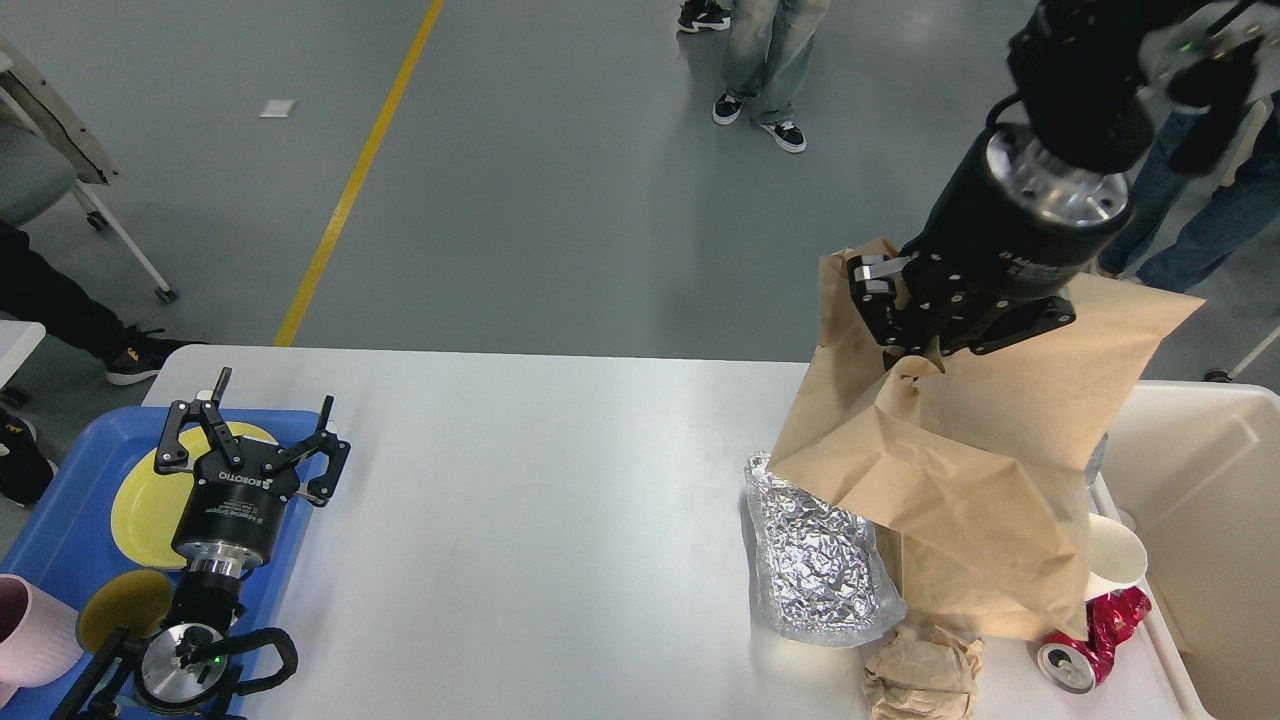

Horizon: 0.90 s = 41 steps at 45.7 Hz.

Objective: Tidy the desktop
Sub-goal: 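Lift the brown paper bag and carry it into the white bin, then release the bag in the bin and withdraw the right gripper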

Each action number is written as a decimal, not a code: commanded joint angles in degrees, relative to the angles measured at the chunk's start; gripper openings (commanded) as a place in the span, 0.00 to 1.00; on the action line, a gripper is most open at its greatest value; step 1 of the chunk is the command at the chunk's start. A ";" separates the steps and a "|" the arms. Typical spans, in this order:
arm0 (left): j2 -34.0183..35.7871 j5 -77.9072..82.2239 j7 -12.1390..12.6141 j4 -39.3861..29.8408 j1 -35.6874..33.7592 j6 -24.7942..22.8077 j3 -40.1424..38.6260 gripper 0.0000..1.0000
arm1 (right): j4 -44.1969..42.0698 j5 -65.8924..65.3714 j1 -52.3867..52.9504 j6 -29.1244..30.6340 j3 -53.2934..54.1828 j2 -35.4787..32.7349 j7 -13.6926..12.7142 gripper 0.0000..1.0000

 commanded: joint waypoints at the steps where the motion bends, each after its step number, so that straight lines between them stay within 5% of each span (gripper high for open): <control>1: 0.00 0.00 0.09 0.00 0.01 0.00 0.00 0.96 | 0.04 -0.53 0.75 -0.07 -6.20 1.59 4.08 0.00; 8: 0.00 0.00 0.00 0.00 0.01 0.00 0.00 0.96 | -0.75 -0.35 -1.62 -3.58 -11.99 -1.03 3.99 0.00; 22: 0.00 0.00 0.00 0.00 0.01 0.00 0.00 0.96 | -16.64 -5.27 -16.28 -12.81 -21.15 -20.89 3.64 0.00; 33: 0.00 0.00 0.00 0.08 0.01 0.00 0.00 0.96 | -37.29 -5.36 -46.06 -22.73 -12.81 -29.34 3.90 0.00; 41: 0.00 0.00 0.00 0.00 0.01 0.00 0.00 0.96 | -54.70 -4.84 -72.34 -31.00 1.06 -29.52 4.43 0.00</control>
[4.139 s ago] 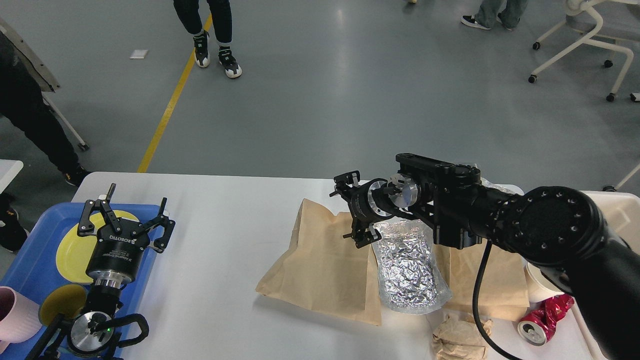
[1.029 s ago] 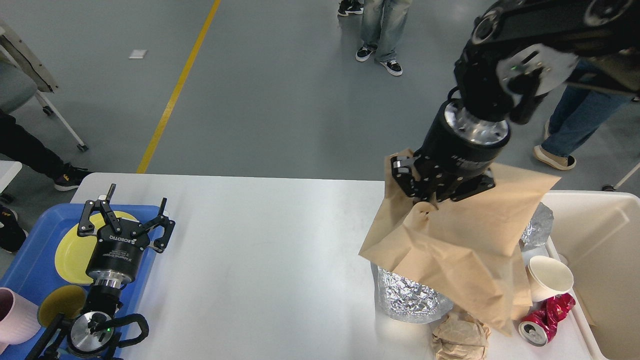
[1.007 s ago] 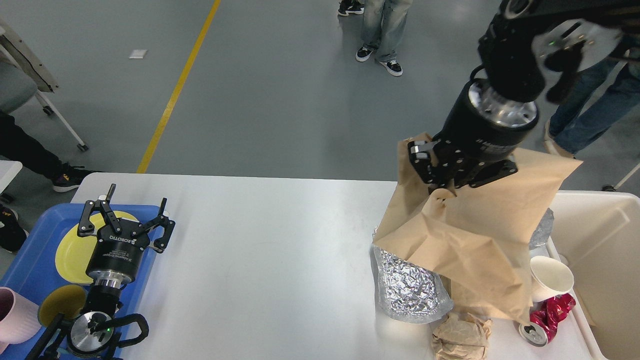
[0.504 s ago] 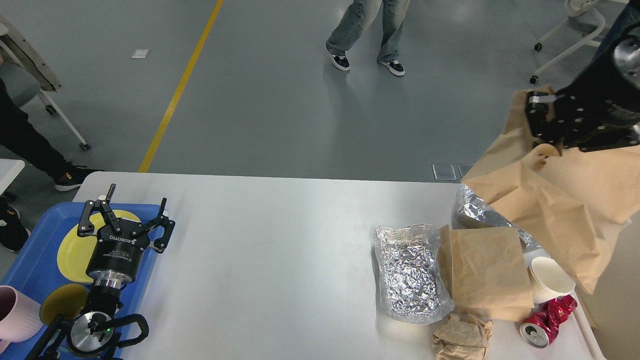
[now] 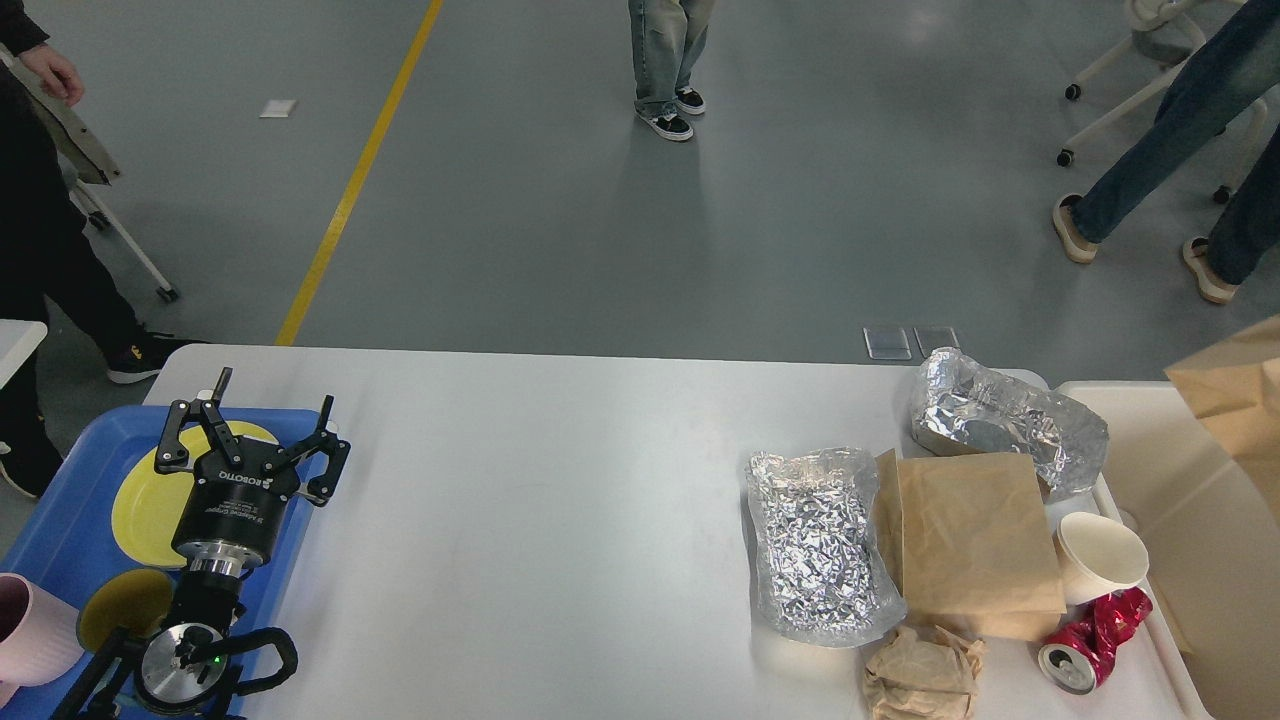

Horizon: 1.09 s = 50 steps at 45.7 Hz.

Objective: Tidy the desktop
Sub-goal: 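Release the bag in the bin and withdraw the right gripper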

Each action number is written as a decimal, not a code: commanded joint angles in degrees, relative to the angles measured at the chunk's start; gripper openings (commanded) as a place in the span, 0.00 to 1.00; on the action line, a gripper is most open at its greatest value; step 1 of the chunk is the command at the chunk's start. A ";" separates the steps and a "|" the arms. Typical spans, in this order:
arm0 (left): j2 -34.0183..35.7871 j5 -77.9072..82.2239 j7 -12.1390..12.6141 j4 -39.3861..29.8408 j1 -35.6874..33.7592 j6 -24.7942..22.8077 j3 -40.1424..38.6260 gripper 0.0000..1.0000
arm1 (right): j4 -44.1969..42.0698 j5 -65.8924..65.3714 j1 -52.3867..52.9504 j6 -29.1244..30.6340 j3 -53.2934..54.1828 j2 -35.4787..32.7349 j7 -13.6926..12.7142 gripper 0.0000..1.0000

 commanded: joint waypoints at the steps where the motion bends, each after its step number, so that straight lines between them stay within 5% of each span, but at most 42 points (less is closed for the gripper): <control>1: 0.00 0.00 0.00 -0.02 -0.01 0.00 0.00 0.96 | -12.34 0.23 -18.40 -5.15 12.11 0.16 0.24 0.00; 15: 0.00 0.00 0.00 -0.02 -0.01 0.00 0.00 0.96 | -37.92 0.23 -49.17 -17.63 26.28 13.87 0.24 0.00; 47: 0.00 0.00 0.00 -0.02 -0.01 0.00 0.00 0.96 | -38.19 0.85 -58.15 -20.71 30.68 19.68 -0.11 0.00; 50: 0.00 0.00 0.00 -0.02 -0.01 0.00 0.00 0.96 | -38.19 0.85 -58.06 -21.32 31.82 19.15 -0.11 0.36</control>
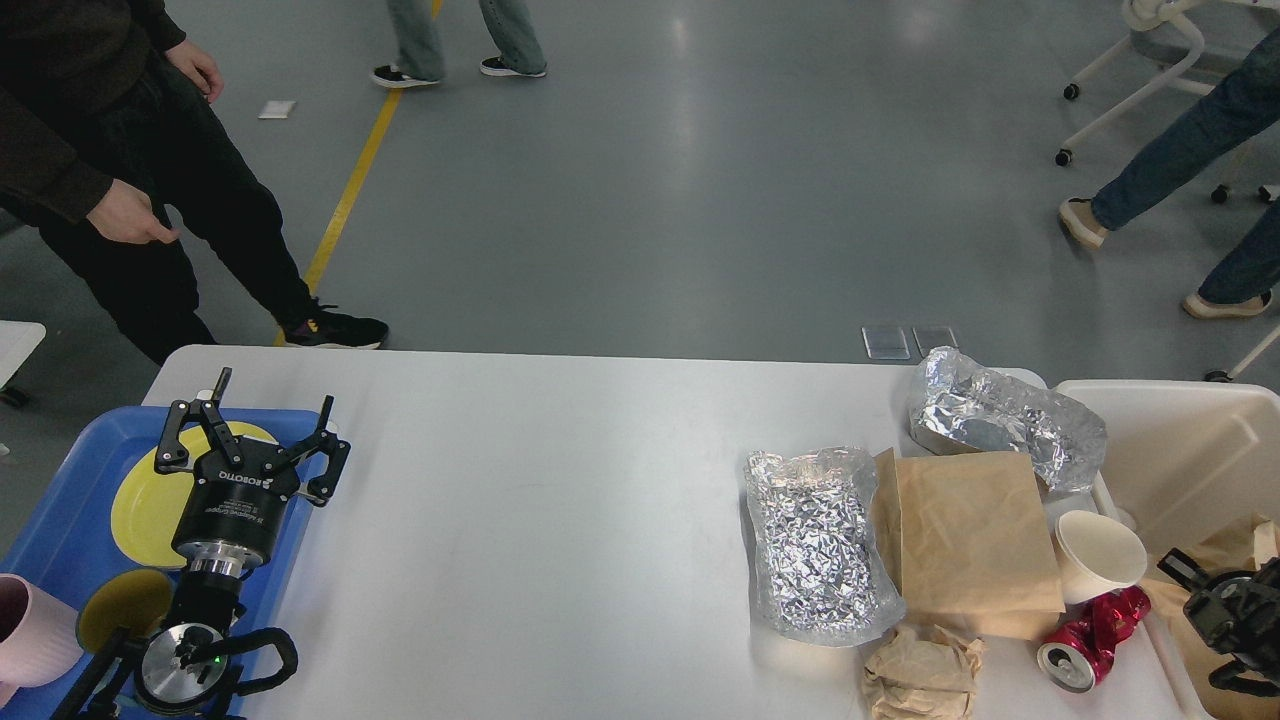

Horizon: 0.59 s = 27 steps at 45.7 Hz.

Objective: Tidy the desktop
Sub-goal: 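Release the bag in the bin and withdraw the right gripper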

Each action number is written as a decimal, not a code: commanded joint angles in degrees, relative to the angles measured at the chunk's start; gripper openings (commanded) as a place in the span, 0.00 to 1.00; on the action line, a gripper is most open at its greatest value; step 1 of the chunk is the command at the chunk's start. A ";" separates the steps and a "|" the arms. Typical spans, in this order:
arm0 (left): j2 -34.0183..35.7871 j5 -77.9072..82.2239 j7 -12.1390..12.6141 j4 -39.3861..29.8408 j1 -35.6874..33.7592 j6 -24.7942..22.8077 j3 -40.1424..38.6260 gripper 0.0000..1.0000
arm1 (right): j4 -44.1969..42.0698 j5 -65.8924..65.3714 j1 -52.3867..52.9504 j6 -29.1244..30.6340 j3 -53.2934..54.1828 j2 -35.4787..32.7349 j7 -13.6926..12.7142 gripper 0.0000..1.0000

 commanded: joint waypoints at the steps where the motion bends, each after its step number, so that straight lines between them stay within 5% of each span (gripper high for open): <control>1: 0.00 0.00 0.00 0.06 0.00 0.00 0.00 0.96 | 0.01 0.00 -0.01 -1.25 1.94 -0.53 0.07 0.50; 6: 0.00 0.00 0.00 -0.02 -0.08 0.00 0.00 0.96 | 0.19 0.00 0.25 -5.47 3.70 -1.06 0.07 1.00; 27: 0.00 0.00 0.09 -0.02 0.00 0.00 0.00 0.96 | 4.31 -1.49 6.22 -4.33 2.91 -2.37 -0.63 1.00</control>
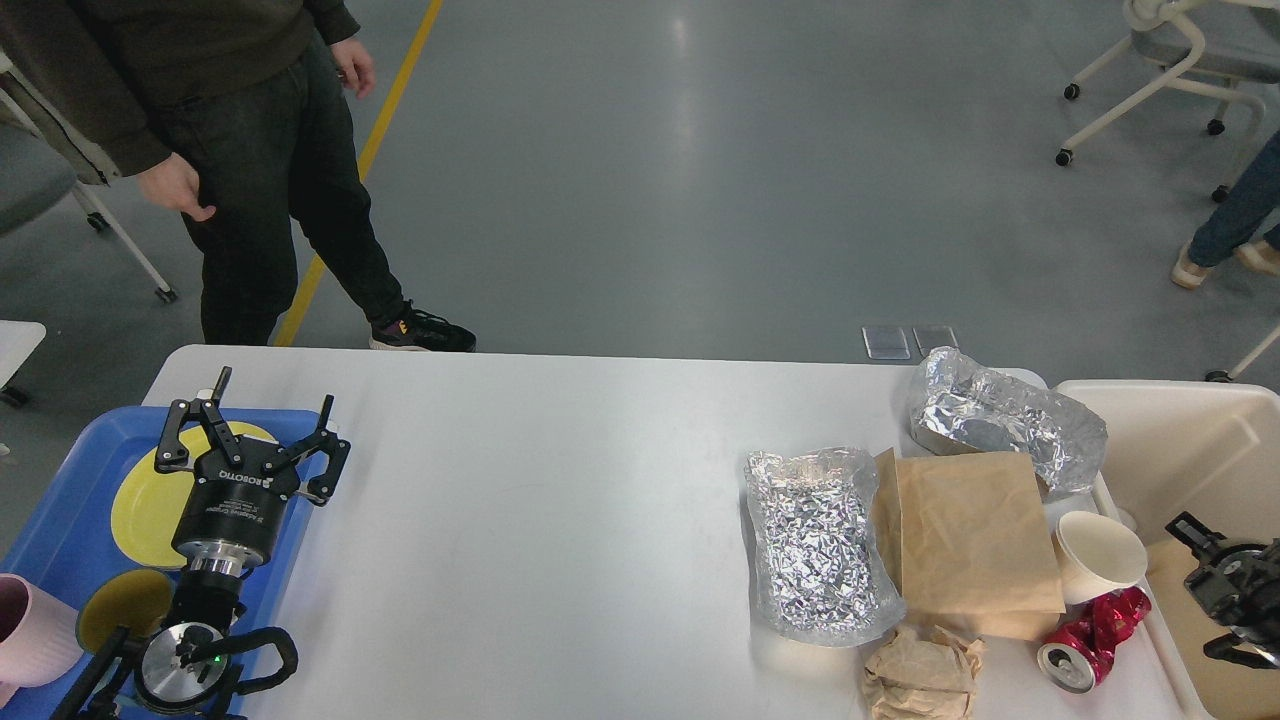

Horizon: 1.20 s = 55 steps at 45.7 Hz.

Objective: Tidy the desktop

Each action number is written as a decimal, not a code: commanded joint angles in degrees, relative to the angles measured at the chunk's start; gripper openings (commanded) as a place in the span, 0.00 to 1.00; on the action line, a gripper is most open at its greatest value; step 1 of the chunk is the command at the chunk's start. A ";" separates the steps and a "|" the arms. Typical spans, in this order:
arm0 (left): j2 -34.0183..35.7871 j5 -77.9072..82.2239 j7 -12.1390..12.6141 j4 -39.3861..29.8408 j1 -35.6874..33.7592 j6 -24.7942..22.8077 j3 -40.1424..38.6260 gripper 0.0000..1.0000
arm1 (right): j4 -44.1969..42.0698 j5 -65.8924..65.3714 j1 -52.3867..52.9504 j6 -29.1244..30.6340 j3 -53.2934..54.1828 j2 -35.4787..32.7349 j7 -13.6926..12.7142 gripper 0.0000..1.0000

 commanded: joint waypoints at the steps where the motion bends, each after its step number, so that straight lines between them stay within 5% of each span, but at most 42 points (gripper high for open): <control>1: 0.00 0.00 0.09 -0.02 0.07 0.00 0.00 0.96 | 2.33 -0.79 2.81 1.31 -0.23 -1.44 -0.21 1.00; 6: 0.00 0.00 0.00 -0.02 0.07 0.00 0.00 0.96 | 10.13 -4.65 9.05 2.19 -0.41 -5.31 -1.52 1.00; 17: 0.00 0.00 0.09 -0.02 -0.02 0.00 0.00 0.96 | 29.39 -14.68 33.30 6.66 -5.23 -12.08 -9.35 1.00; 27: 0.00 0.00 0.09 -0.02 -0.02 0.00 0.00 0.96 | 44.42 -14.51 59.66 26.60 -19.65 -9.28 -9.44 1.00; 36: 0.00 0.00 0.09 -0.02 0.07 0.00 0.00 0.96 | 56.46 -13.89 77.16 49.98 -22.55 -0.40 -9.52 1.00; 40: 0.00 0.00 0.00 -0.02 0.07 0.00 0.00 0.96 | 61.73 -11.62 82.79 55.09 -22.99 1.45 -9.52 1.00; 55: 0.00 0.00 0.09 -0.02 0.07 0.00 0.00 0.96 | 84.42 -3.44 107.23 54.58 -23.52 1.98 -9.52 1.00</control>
